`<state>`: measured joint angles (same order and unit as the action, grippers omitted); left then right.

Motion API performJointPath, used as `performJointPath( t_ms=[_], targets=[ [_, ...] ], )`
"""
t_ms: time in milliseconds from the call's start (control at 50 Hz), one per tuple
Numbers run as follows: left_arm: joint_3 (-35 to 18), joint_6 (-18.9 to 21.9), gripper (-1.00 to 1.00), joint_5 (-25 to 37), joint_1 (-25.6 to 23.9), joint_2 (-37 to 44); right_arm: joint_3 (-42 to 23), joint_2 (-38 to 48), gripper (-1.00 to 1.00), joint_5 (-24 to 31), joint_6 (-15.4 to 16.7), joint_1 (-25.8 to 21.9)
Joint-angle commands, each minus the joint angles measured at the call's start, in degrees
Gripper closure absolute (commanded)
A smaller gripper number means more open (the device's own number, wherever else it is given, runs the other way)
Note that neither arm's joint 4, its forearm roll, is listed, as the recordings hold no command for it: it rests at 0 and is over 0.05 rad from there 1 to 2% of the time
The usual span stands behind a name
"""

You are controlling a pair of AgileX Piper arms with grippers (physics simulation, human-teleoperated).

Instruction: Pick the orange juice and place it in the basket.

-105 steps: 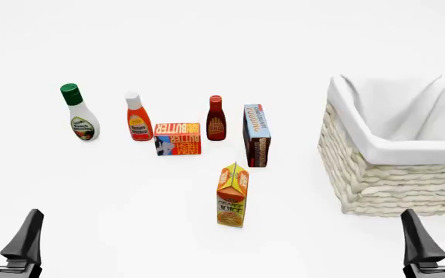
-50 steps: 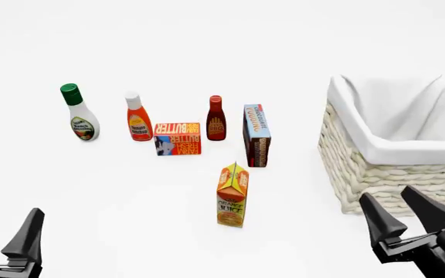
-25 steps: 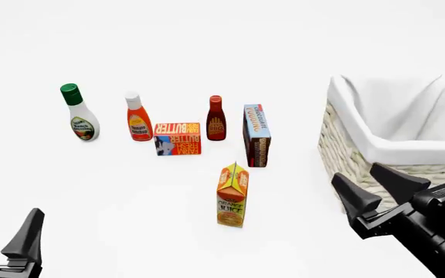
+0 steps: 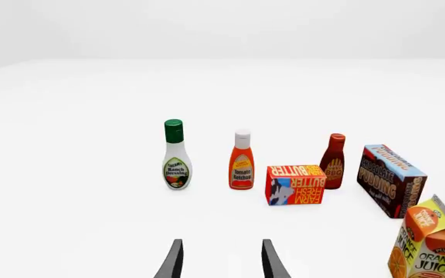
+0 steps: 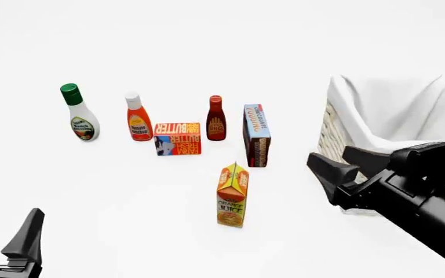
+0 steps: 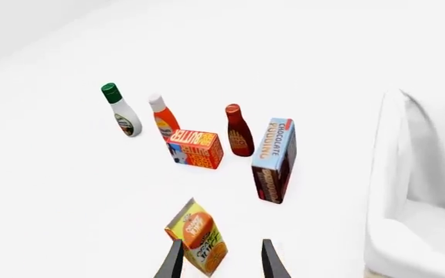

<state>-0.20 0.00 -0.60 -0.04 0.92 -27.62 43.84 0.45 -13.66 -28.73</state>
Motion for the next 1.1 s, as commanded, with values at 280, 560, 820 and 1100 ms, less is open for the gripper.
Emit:
performJointPath(
  t_ms=[280, 560, 820, 1100],
  targets=[
    [0.0, 0.0, -1.0, -0.1, 0.0, 0.1, -8.7, 5.9, -1.0, 10.5, -7.7, -2.2],
    [0.0, 0.0, -1.0, 0.1, 0.0, -0.1, -11.9, 9.3, -1.0, 13.1, -8.9, -2.4],
    [0.0, 0.0, -1.0, -0.2, 0.0, 0.2, -13.1, 12.8, -1.0, 13.6, -12.4, -3.5],
    [0.0, 0.0, -1.0, -0.4, 0.0, 0.4, -16.5, 17.8, -1.0, 14.7, -13.2, -3.0]
  ],
)
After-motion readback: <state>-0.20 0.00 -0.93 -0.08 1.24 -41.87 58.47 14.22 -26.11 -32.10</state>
